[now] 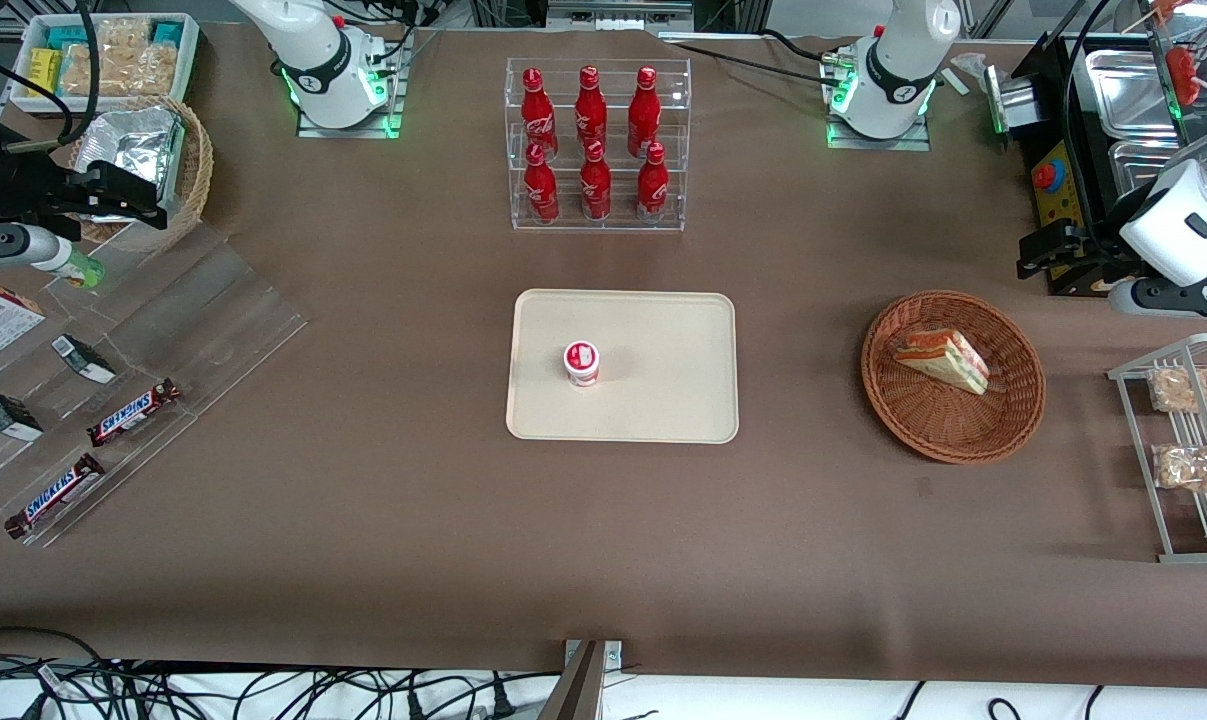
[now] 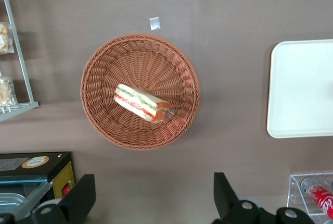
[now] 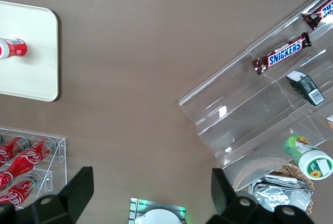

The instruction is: Place sandwich from basket to tray

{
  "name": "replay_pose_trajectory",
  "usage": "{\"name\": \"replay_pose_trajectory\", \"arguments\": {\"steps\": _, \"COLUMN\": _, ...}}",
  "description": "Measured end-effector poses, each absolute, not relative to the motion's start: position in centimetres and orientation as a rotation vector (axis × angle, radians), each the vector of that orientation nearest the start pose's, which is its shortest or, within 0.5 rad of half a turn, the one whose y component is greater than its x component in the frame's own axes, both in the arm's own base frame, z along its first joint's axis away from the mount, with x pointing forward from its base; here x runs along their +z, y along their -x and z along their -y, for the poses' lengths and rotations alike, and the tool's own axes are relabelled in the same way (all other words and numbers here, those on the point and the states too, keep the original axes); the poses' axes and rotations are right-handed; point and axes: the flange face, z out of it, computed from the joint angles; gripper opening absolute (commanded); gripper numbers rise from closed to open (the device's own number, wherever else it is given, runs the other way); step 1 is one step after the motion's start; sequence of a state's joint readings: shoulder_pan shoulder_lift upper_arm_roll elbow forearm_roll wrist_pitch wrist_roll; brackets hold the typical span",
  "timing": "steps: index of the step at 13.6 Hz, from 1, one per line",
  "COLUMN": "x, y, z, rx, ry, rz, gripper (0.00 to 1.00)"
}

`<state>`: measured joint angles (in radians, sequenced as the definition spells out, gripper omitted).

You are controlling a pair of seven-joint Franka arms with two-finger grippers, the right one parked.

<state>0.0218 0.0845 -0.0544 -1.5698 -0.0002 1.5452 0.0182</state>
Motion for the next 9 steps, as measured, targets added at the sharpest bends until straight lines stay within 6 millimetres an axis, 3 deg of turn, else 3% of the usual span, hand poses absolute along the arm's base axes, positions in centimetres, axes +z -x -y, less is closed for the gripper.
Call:
{"name": "replay_pose_trajectory", "arguments": {"steps": 5, "x": 57.6, "y": -57.3, "z": 1.7, "rx": 0.184, "ry": 3.139, "rz": -0.09, "gripper": 1.0}}
{"name": "replay_pose_trajectory", "arguments": {"steps": 7, "x": 57.2, "y": -57.3, "z": 1.3, "rx": 0.199, "ry": 3.128, "rz": 0.001, "gripper": 1.0}}
{"name": "replay_pose_trajectory", "arguments": {"steps": 9, "x": 55.6, "y": -57.5, "z": 1.0, "rx": 0.235, "ry": 3.093, "rz": 0.133, "gripper": 1.0}}
